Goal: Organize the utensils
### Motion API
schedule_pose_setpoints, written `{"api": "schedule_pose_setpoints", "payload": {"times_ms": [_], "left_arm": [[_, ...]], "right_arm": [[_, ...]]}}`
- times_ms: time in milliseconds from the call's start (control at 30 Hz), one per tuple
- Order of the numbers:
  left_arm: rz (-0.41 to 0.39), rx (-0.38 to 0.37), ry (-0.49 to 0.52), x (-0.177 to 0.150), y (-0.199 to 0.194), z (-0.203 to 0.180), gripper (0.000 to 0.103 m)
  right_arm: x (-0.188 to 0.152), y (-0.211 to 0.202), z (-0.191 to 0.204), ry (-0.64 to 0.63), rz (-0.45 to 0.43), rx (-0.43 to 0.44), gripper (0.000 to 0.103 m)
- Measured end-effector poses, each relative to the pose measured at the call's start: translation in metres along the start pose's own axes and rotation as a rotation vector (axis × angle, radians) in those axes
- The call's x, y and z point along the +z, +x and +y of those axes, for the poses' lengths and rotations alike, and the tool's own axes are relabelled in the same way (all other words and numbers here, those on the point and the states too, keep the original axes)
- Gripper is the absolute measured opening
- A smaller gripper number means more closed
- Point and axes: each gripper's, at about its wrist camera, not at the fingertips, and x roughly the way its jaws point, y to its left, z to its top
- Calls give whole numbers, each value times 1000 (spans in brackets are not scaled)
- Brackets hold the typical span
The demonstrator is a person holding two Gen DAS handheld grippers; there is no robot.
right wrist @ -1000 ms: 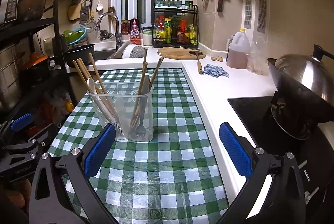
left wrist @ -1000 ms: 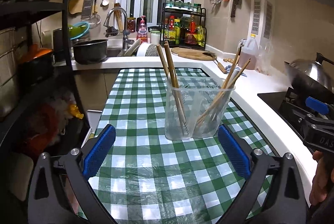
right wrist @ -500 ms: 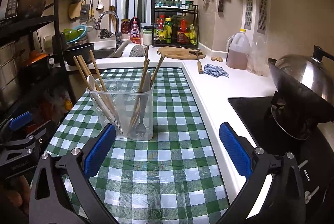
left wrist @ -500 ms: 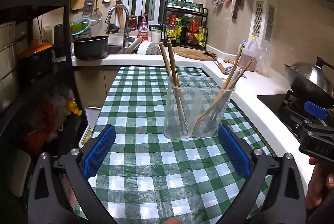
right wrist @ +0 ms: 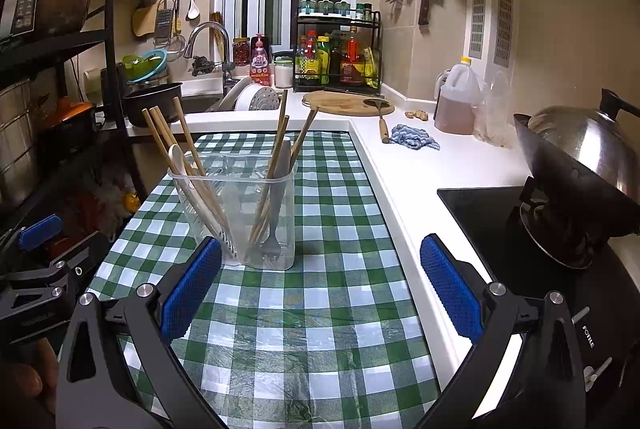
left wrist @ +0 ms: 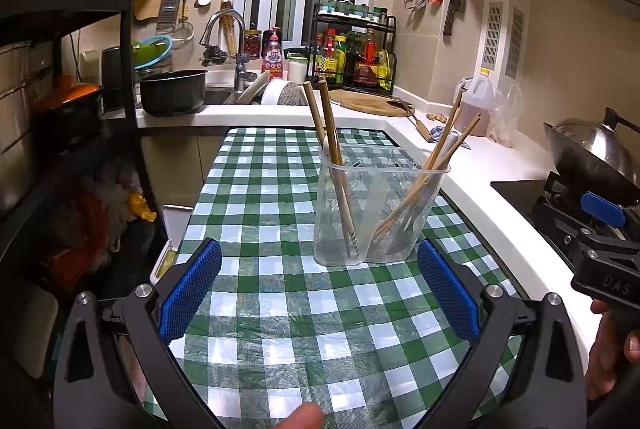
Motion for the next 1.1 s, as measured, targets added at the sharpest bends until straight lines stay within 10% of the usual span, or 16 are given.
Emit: {"api": "schedule_pose_setpoints", "payload": {"times_ms": [1100], "left_arm": [[-6, 4, 8, 0, -3, 3, 95]], "right_arm": [[-1, -1, 1, -6, 0, 2, 98]]}}
